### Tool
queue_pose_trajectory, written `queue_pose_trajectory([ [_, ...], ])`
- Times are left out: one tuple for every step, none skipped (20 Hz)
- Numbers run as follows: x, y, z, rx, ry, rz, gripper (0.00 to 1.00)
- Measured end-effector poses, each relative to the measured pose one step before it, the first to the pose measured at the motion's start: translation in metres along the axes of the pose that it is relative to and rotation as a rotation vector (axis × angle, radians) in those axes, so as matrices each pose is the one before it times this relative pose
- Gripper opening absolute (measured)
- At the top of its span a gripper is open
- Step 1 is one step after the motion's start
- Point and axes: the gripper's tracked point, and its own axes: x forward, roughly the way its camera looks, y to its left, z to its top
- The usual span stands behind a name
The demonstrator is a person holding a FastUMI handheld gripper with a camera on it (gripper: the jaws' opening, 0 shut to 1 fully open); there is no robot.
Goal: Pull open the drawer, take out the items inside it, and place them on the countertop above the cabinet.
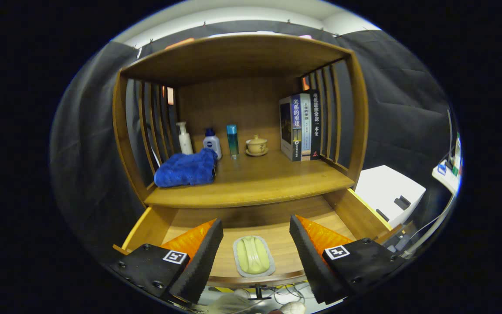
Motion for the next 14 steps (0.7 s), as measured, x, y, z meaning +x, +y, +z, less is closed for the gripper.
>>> queue_pose_trajectory([
  [0.00725, 0.0028, 0.00052, -0.01863, 0.04148, 0.00898, 0.99],
  [0.0066, 0.00474, 0.00001, -0.01308, 0.03943, 0.00961, 0.99],
  [0.00748, 0.00479, -0.0014, -0.01364, 0.03882, 0.0085, 0.99],
  [0.00962, 0.00433, -0.00167, -0.01234, 0.03404, 0.00714, 0.99],
  [0.00865, 0.00329, -0.00179, -0.00783, 0.03376, 0.00284, 0.99],
  [0.00662, 0.0034, -0.00269, -0.00309, 0.03814, 0.00267, 0.99],
  [0.00811, 0.00203, -0.00336, -0.00096, 0.03796, -0.0014, 0.99],
  [0.00901, 0.00213, -0.00422, -0.00611, 0.04007, -0.00083, 0.99],
  [0.00635, 0.00105, -0.00453, -0.00396, 0.0342, -0.00064, 0.99],
  [0.00798, 0.00092, -0.00266, -0.00528, 0.02709, -0.00332, 0.99],
  [0.00683, -0.00064, -0.002, -0.00372, 0.02251, -0.00771, 0.99],
  [0.00553, -0.00016, -0.0026, -0.00472, 0.01661, -0.00983, 0.99],
  [0.00506, 0.00054, -0.00182, -0.00847, 0.01776, -0.00463, 0.99],
  [0.00541, -0.00129, -0.00307, -0.00942, 0.01703, -0.00678, 0.99],
])
